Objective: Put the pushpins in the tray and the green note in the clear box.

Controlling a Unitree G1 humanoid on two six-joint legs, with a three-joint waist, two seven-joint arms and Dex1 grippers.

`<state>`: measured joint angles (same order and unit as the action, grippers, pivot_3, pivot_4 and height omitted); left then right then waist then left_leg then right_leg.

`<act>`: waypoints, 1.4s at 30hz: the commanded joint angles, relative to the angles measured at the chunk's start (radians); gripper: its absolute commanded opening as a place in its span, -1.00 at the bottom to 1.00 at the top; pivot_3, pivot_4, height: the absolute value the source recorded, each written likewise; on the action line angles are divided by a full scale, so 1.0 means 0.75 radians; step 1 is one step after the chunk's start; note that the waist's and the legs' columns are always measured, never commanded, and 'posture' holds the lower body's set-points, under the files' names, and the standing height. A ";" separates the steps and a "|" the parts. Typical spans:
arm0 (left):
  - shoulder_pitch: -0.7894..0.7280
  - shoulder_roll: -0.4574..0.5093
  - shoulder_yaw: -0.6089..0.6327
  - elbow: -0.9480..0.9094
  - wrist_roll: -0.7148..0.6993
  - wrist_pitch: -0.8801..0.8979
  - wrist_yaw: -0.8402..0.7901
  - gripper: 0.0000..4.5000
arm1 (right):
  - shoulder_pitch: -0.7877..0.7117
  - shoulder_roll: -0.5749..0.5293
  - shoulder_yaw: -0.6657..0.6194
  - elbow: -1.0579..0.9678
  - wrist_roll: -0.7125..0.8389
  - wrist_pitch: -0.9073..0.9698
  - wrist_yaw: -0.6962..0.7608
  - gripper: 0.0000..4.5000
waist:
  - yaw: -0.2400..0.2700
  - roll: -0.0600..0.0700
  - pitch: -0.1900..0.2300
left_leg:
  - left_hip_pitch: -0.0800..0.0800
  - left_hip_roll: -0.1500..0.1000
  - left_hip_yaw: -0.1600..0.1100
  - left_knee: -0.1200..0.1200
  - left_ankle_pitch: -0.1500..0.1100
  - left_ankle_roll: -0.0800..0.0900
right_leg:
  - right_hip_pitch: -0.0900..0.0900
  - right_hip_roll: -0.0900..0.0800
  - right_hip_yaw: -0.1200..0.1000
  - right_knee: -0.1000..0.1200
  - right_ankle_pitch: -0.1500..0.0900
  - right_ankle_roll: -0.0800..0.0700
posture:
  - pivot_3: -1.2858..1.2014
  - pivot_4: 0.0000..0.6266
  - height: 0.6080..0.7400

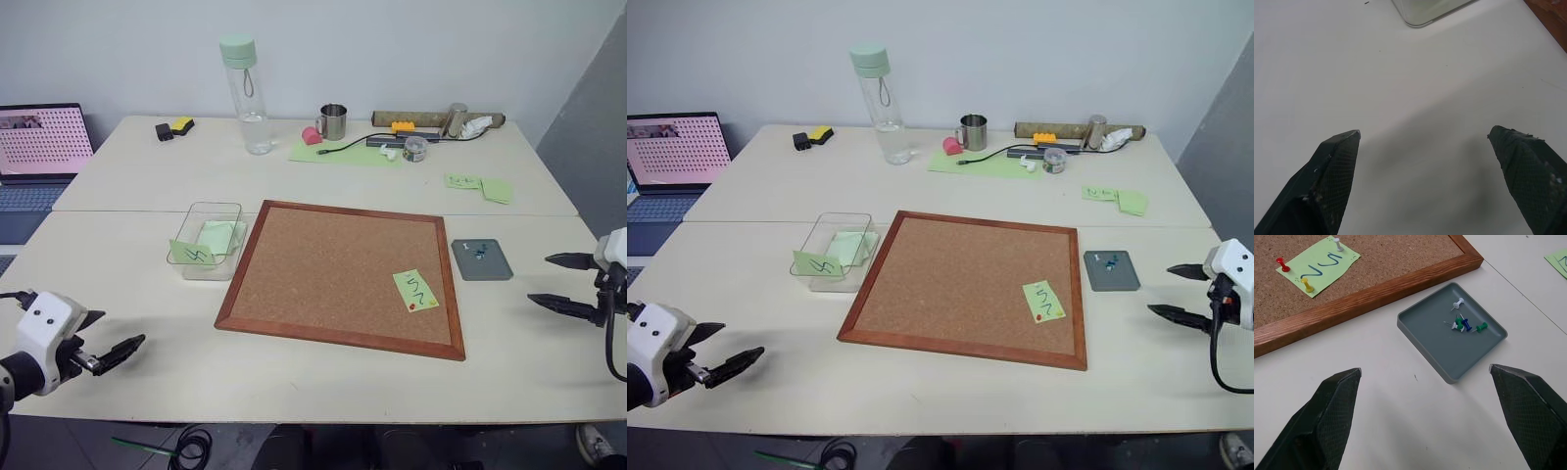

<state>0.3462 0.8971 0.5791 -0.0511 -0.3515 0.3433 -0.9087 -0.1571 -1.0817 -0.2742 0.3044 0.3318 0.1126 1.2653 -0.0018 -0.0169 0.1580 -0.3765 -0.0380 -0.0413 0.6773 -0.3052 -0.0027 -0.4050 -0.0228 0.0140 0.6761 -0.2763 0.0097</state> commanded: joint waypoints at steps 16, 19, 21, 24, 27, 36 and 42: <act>-0.033 -0.005 0.013 -0.275 -0.191 0.174 -0.068 1.00 | 0.001 0.012 -0.037 -0.175 0.045 0.043 0.005 0.97 | 0.001 0.000 0.000 | 0.000 0.000 0.000 0.000 0.000 0.000 | 0.000 0.000 0.000 0.000 0.000 0.000 | 0.03 -0.52 1.00; -0.113 0.015 -0.038 -0.360 -0.209 0.210 -0.058 0.83 | 0.015 0.013 -0.049 -0.234 0.075 0.082 0.013 1.00 | 0.002 0.000 0.000 | 0.000 0.000 0.000 0.001 0.000 0.000 | 0.000 0.000 0.000 0.000 0.000 0.000 | 0.03 -0.52 1.00; -0.177 0.029 -0.100 -0.420 -0.217 0.234 -0.056 0.72 | 0.028 0.011 -0.054 -0.280 0.101 0.117 0.021 1.00 | 0.003 0.000 0.000 | 0.000 0.000 0.000 0.001 0.000 0.000 | 0.000 0.000 0.000 0.000 0.000 0.000 | 0.03 -0.52 1.00; -0.318 0.032 -0.263 -0.506 -0.211 0.270 -0.037 0.45 | 0.042 0.018 -0.050 -0.362 0.130 0.165 0.016 1.00 | 0.004 0.000 0.000 | -0.001 0.000 -0.001 0.001 0.000 0.000 | 0.000 0.000 -0.001 0.001 0.000 0.000 | 0.03 -0.52 1.00; -0.482 -0.009 -0.452 -0.538 -0.192 0.292 -0.016 0.19 | 0.028 0.045 -0.032 -0.418 0.134 0.203 -0.028 1.00 | 0.004 0.000 0.000 | -0.001 0.000 -0.001 0.001 0.000 0.000 | 0.000 0.000 -0.001 0.001 0.000 0.000 | 0.03 -0.52 1.00; -0.948 -0.388 -0.963 -0.205 0.040 0.114 0.044 -0.63 | -0.091 0.206 0.118 -0.541 0.121 0.284 -0.155 1.00 | 0.004 -0.001 0.000 | -0.001 -0.001 0.000 0.003 0.000 -0.001 | 0.000 0.001 -0.001 0.003 0.000 0.001 | 0.03 -0.52 1.00; -1.111 -0.614 -1.084 0.134 0.169 -0.074 0.069 -0.98 | -0.223 0.303 0.274 -0.497 0.030 0.345 -0.260 1.00 | 0.004 -0.002 0.000 | -0.002 -0.001 -0.001 0.004 0.001 -0.001 | -0.001 0.002 0.000 0.003 0.000 0.001 | 0.03 -0.52 1.00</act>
<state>-0.4697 0.4479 -0.2299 0.0171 -0.2440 0.3330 -0.8606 -0.2992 -0.8591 -0.0784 -0.0607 0.3663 0.3676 1.0889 0.0009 -0.0182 0.1583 -0.3785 -0.0390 -0.0417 0.6805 -0.3045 -0.0037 -0.4059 -0.0216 0.0137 0.6783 -0.2762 0.0105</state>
